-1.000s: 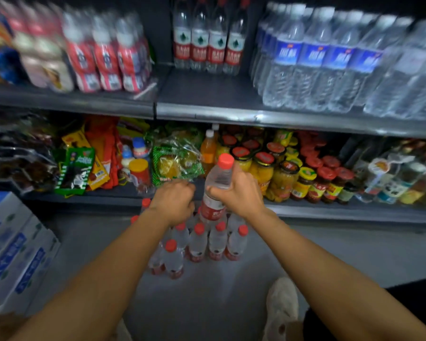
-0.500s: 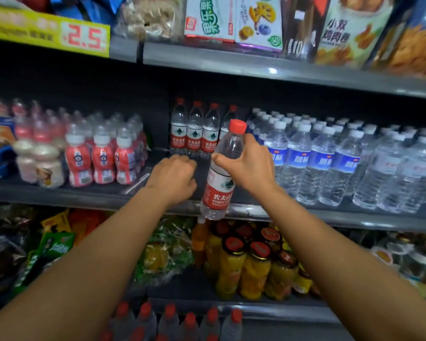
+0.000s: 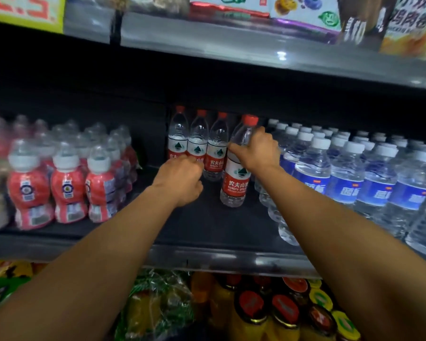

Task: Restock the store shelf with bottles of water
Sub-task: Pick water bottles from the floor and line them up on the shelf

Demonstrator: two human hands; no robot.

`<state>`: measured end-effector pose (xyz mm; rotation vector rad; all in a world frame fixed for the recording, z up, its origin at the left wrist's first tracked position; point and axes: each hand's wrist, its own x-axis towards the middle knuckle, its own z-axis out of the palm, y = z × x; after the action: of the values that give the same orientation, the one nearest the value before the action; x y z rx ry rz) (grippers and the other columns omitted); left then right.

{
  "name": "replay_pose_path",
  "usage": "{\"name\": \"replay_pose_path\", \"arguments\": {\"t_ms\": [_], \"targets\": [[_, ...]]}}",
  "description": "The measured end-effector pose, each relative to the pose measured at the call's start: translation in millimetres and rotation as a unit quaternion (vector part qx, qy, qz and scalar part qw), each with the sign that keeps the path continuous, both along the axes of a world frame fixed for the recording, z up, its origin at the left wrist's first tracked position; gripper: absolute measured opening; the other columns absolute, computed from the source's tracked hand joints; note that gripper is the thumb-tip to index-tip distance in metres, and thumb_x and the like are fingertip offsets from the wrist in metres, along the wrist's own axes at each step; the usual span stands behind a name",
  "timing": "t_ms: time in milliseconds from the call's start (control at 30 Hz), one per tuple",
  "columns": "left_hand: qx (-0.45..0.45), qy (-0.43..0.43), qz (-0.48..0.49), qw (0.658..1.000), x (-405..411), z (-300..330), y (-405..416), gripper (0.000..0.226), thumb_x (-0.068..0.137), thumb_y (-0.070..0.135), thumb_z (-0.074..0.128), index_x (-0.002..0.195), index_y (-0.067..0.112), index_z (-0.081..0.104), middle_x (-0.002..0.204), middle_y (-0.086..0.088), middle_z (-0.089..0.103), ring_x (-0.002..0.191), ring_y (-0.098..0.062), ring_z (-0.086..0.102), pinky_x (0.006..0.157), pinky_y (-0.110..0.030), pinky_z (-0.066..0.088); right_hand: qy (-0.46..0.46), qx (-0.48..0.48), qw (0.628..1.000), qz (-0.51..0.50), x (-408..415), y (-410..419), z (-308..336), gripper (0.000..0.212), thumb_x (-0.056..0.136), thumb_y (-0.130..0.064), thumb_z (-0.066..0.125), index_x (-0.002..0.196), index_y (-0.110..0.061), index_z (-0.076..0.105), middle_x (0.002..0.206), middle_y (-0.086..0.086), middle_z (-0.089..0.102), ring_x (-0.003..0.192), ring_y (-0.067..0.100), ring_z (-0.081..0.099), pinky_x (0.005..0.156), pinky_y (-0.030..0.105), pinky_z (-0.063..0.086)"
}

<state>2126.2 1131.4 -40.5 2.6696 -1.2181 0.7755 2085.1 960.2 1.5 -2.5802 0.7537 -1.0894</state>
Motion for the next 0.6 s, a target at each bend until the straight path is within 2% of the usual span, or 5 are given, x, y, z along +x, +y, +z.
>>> {"name": "replay_pose_path", "arguments": {"t_ms": [300,400,600], "targets": [[0.002,0.005,-0.038,0.999,48,-22,-27,0.026,0.092,0.026,0.050,0.111,0.010,0.054,0.114,-0.006,0.056,0.109,-0.022,0.050,0.087,-0.031,0.041,0.004,0.033,0.999,-0.026,62,-41,-10,0.062,0.082,-0.043,0.069,0.121,-0.001,0.047,0.120,0.015,0.059,0.110,0.033,0.058,0.075,0.034,0.043],[0.004,0.005,-0.038,0.999,57,-26,-34,0.026,0.092,0.026,0.050,0.111,0.010,0.055,0.114,-0.005,0.056,0.109,-0.022,0.050,0.089,-0.031,0.040,0.003,0.036,0.999,-0.024,73,-48,-9,0.063,0.082,-0.042,0.071,0.122,0.000,0.046,0.121,0.016,0.059,0.111,0.034,0.058,0.081,0.037,0.048],[0.027,0.009,-0.020,0.999,65,-30,-42,0.034,0.093,0.029,0.049,0.121,0.010,0.052,0.122,-0.005,0.054,0.116,-0.023,0.048,0.093,-0.034,0.041,0.002,0.050,0.999,-0.018,84,-58,-10,0.070,0.082,-0.047,0.070,0.125,0.001,0.043,0.124,0.017,0.057,0.115,0.034,0.055,0.088,0.039,0.048]]}}
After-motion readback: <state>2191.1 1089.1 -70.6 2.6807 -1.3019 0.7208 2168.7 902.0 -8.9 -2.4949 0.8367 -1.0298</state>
